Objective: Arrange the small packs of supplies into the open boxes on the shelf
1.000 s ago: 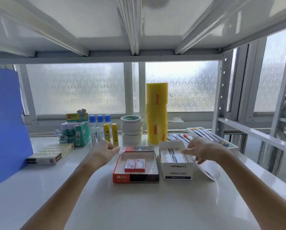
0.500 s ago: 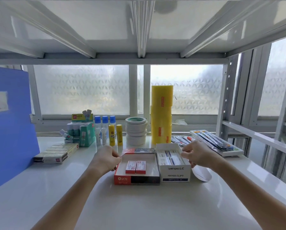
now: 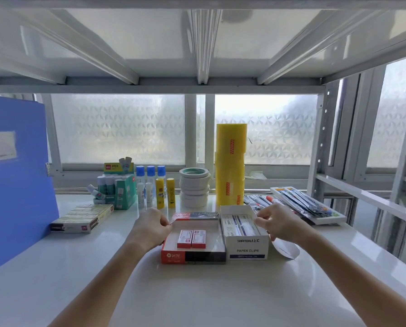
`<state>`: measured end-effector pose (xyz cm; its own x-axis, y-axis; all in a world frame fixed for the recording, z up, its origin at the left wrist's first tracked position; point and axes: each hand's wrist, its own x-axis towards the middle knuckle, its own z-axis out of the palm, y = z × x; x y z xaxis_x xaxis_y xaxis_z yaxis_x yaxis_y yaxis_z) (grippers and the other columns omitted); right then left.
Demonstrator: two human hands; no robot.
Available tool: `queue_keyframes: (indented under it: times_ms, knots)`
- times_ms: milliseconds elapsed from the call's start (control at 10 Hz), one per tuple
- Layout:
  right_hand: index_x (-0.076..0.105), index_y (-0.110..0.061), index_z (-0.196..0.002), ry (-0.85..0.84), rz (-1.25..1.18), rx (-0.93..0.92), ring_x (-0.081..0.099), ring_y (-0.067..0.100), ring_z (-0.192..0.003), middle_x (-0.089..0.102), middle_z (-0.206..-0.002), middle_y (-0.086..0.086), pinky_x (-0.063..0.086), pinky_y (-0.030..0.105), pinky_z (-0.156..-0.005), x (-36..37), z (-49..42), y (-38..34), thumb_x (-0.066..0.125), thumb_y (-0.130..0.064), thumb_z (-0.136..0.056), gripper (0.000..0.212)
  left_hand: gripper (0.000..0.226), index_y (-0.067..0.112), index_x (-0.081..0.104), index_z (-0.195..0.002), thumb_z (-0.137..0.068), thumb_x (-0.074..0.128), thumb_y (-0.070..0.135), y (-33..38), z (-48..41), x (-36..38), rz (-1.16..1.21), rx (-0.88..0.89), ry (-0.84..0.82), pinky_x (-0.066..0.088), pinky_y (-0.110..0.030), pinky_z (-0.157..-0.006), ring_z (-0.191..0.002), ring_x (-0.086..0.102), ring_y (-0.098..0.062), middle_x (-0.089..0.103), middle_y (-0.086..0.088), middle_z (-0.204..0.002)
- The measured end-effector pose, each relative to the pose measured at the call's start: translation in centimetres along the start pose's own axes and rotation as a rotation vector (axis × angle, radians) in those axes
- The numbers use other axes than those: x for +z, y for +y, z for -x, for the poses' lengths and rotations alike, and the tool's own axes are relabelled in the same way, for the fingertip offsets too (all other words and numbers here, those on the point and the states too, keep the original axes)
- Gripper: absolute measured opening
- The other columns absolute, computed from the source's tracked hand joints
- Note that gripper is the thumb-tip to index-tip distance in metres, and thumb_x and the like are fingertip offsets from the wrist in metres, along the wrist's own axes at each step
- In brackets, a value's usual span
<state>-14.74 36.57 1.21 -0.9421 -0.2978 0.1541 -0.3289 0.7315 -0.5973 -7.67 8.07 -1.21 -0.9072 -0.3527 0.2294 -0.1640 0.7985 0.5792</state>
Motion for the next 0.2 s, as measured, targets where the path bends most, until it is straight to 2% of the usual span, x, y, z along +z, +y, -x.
queue_keyframes:
  times_ms: [100,200]
  knots:
    - [0.072,-0.013,-0.077,0.001,0.069,-0.010,0.052,0.010,-0.037,0.062,-0.058,0.000,0.047,0.025,-0.051,0.0,0.0,0.2,0.058,-0.027,-0.091,0.024,0.021,0.007,0.079,-0.083,-0.091,0.062,0.017,0.2,0.0,0.1,-0.015,0.000,-0.023,0.061,-0.030,-0.069,-0.072,0.070,-0.018,0.074,-0.011,-0.077]
    - [0.046,-0.023,-0.048,0.180,0.249,-0.052,0.048,0.021,-0.049,0.046,-0.049,-0.002,0.040,0.031,-0.055,-0.7,-0.1,0.4,0.055,-0.040,-0.090,0.047,0.026,0.009,0.077,-0.084,-0.093,0.060,0.027,0.2,0.2,-1.0,-0.094,-0.037,0.012,0.061,-0.036,-0.077,-0.080,0.070,-0.023,0.074,-0.013,-0.084]
